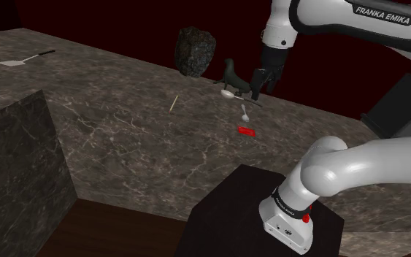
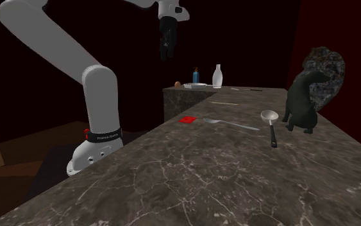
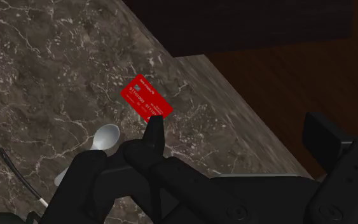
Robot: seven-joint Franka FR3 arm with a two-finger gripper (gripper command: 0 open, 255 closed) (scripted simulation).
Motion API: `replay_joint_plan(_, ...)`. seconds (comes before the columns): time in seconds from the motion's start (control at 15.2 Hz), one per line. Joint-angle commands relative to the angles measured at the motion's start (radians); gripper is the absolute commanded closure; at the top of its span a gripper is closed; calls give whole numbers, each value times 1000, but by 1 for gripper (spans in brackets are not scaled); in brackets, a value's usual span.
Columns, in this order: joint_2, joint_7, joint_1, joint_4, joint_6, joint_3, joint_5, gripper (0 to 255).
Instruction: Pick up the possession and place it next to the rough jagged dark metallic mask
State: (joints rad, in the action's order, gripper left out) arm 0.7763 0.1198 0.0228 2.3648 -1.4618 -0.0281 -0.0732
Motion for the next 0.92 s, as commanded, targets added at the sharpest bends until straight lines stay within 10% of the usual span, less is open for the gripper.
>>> replay_joint_plan(0.0,0,0,0,0,0,0,0,0)
replay_joint_plan(0.86,416,-682,-10,574,-599,583,-250,0)
